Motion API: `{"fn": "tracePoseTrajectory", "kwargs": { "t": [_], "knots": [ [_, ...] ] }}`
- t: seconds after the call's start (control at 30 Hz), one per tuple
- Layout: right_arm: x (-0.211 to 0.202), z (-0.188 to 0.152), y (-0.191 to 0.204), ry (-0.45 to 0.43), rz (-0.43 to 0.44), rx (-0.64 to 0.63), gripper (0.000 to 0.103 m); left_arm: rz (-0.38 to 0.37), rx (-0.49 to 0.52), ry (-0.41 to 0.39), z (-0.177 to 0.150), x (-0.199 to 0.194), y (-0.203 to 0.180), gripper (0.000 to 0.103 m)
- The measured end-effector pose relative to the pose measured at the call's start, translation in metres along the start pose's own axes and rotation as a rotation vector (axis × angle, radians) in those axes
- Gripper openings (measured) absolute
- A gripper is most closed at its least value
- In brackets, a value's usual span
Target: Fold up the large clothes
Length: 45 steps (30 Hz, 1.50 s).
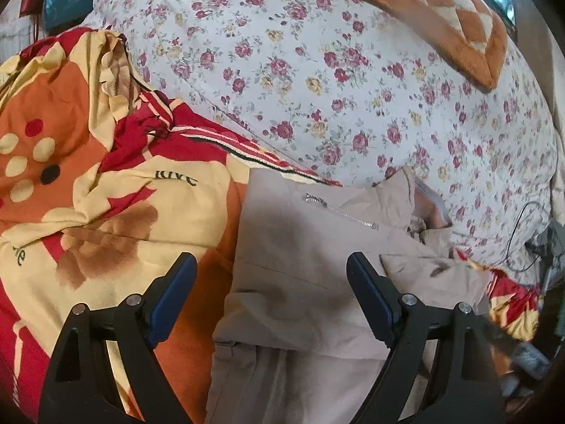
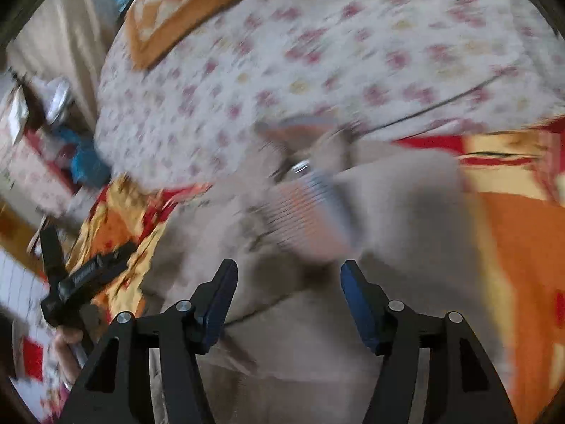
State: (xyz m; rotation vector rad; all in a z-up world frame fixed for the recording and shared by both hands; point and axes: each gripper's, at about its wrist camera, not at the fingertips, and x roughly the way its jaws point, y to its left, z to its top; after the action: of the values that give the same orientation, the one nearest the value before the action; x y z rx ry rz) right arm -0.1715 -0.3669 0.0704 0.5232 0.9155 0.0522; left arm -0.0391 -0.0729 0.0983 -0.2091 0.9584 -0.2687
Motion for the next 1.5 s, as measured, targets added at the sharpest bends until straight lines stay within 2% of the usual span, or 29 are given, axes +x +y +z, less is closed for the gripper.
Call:
{"fn": "tracePoseTrajectory", "kwargs": {
  "t": [0.1,0.23,0.27,0.37,0.43,0.5,0.6,0.77,0.93,1.0,1.07,1.13,1.2,1.23,1.27,1.37,1.5],
  "knots": [
    [0.017,0.001,0.029,0.021,0.078,-0.014,0.063,-0.032,-0.01,0.024,0.003,0.003,0.004,0.087],
    [-0.003,-0.011,0.09,0.013,0.279,-0.24,0.064,-0.075,-0.037,0.024,0.01,-0.001,0.012,0.087],
    [-0.007,-0.016,0.096,0.01,0.286,-0.277,0.066,-0.095,-0.05,0.024,0.012,-0.003,0.015,0.087],
    [-0.026,-0.029,0.096,-0.002,0.25,-0.322,0.07,-0.162,-0.094,0.028,0.017,-0.01,0.025,0.087],
    [-0.036,-0.035,0.083,-0.003,0.248,-0.292,0.071,-0.206,-0.133,0.035,0.017,-0.012,0.031,0.087],
    [-0.043,-0.039,0.068,-0.02,0.214,-0.259,0.074,-0.252,-0.15,0.079,0.013,-0.01,0.033,0.087],
    [-0.042,-0.042,0.055,-0.033,0.192,-0.208,0.075,-0.288,-0.157,0.107,0.006,-0.014,0.034,0.087],
    [-0.039,-0.049,0.043,-0.025,0.211,-0.159,0.075,-0.289,-0.177,0.092,-0.006,-0.03,0.047,0.087],
    [-0.048,-0.049,0.033,-0.058,0.201,-0.123,0.075,-0.241,-0.219,0.123,-0.015,-0.021,0.058,0.087],
    [-0.055,-0.046,0.027,-0.076,0.184,-0.11,0.075,-0.264,-0.192,0.141,-0.017,-0.018,0.05,0.087],
    [-0.062,-0.044,0.022,-0.097,0.138,-0.111,0.075,-0.265,-0.12,0.158,-0.02,-0.016,0.036,0.087],
    [-0.07,-0.043,0.016,-0.117,0.095,-0.107,0.075,-0.216,-0.008,0.156,-0.025,-0.014,0.016,0.086],
    [-0.078,-0.04,0.009,-0.139,0.044,-0.095,0.075,-0.168,0.074,0.127,-0.027,-0.013,0.002,0.06],
    [-0.082,-0.038,0.006,-0.148,0.025,-0.092,0.075,-0.158,0.09,0.118,-0.026,-0.013,-0.002,0.02],
    [-0.09,-0.035,0.0,-0.168,-0.006,-0.087,0.075,-0.156,0.076,0.124,-0.022,-0.012,-0.004,0.007],
    [-0.114,-0.027,-0.017,-0.224,-0.078,-0.054,0.075,-0.226,0.057,0.112,-0.002,-0.02,-0.008,0.007],
    [-0.14,-0.016,-0.059,-0.278,-0.133,0.085,0.079,-0.259,0.079,-0.013,0.038,-0.055,-0.019,0.007]
  ]
}}
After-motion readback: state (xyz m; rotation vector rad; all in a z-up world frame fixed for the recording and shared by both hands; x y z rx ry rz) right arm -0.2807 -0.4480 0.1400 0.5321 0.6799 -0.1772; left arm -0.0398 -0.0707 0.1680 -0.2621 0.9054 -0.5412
